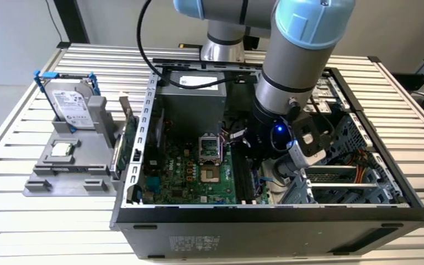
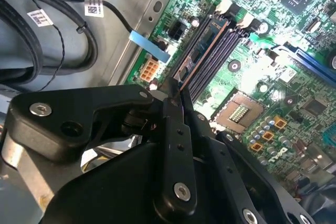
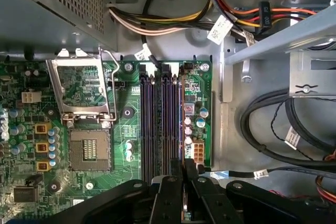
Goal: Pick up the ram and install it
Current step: 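Insert the ram into the slot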
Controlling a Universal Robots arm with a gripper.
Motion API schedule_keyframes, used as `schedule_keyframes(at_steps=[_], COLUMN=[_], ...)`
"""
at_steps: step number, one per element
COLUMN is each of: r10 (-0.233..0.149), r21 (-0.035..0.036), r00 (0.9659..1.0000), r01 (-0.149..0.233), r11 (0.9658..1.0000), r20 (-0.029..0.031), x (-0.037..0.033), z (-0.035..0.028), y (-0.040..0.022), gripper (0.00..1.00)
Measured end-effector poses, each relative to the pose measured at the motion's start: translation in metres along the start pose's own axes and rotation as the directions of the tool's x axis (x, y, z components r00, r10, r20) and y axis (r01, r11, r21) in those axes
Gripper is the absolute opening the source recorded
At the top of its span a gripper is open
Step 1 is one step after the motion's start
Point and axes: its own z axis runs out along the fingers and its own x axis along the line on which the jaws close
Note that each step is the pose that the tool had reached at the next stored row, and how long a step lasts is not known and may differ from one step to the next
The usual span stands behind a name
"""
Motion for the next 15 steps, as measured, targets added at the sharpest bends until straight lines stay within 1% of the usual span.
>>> schedule_keyframes(at_steps=[8,15], r10=[0.000,0.000], r21=[0.0003,0.0006], r00=[1.0000,1.0000], r01=[0.000,0.000], r11=[1.0000,1.0000], r20=[-0.0010,-0.0016], x=[0.0015,0.0023], z=[0.0056,0.0079], y=[-0.0002,-0.0002], gripper=[0.00,0.00])
